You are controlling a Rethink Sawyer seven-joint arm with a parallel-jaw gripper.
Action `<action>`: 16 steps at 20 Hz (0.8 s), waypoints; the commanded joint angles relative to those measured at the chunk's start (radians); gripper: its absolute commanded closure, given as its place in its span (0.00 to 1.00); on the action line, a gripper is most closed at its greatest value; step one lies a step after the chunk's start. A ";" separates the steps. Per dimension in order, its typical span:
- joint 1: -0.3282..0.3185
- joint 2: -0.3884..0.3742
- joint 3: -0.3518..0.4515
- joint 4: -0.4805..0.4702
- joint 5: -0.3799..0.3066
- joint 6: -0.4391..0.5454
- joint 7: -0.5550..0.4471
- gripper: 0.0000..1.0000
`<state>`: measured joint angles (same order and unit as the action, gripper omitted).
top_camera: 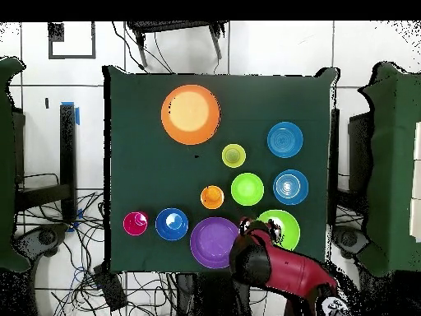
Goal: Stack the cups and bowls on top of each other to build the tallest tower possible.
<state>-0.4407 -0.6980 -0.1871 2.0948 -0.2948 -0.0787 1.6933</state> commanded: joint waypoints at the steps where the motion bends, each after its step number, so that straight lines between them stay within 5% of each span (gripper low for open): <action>1: -0.037 0.121 0.144 -0.028 -0.123 -0.052 0.057 0.00; 9: -0.037 0.159 0.184 -0.061 -0.128 -0.075 0.100 0.00; 16: -0.067 0.176 0.163 -0.130 -0.221 -0.079 0.023 0.00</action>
<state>-0.4930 -0.5674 -0.1177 2.0795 -0.4240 -0.1243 1.6933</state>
